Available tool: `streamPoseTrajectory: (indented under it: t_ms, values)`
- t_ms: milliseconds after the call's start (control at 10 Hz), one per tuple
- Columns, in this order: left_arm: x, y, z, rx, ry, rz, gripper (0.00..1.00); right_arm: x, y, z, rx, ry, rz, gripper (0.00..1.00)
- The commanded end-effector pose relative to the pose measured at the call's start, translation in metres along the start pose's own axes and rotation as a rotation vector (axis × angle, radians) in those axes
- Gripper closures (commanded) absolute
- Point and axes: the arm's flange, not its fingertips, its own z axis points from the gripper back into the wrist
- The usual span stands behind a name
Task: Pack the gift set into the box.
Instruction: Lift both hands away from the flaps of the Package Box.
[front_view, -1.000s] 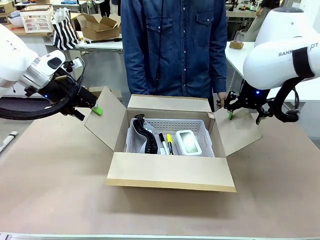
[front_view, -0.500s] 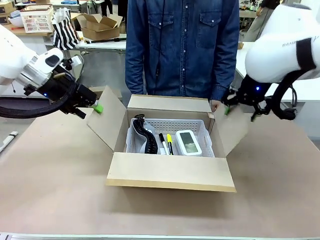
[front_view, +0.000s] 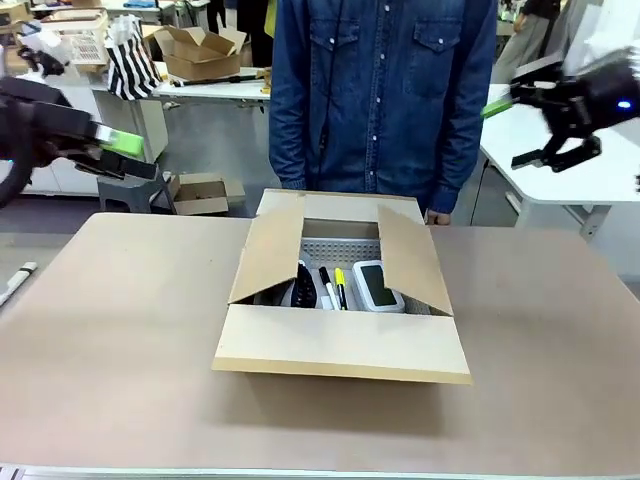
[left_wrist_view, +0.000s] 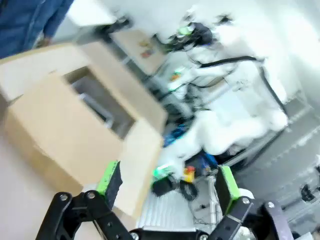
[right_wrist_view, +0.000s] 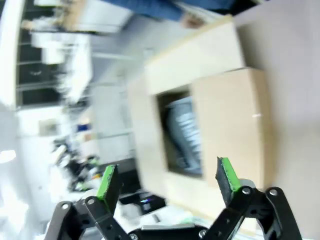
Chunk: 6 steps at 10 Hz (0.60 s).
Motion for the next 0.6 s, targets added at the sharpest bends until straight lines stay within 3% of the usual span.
streamPoseTrajectory:
  t_ms: [0,100,200,500]
  values:
    - [-0.003,0.049,0.013,-0.395,-0.083,0.17,0.0,0.01,-0.048,-0.006,0.33,0.106,-0.11,0.0]
    - [0.0,0.0,0.0,0.0,0.0,0.0,0.0,0.014,-0.056,-0.012,0.304,0.054,-0.144,0.0]
    - [0.0,0.0,0.0,0.0,0.0,0.0,0.0,0.002,-0.016,0.014,0.167,0.013,-0.047,0.0]
    - [0.0,0.0,0.0,0.0,0.0,0.0,0.0,0.002,-0.016,0.014,0.167,0.013,-0.047,0.0]
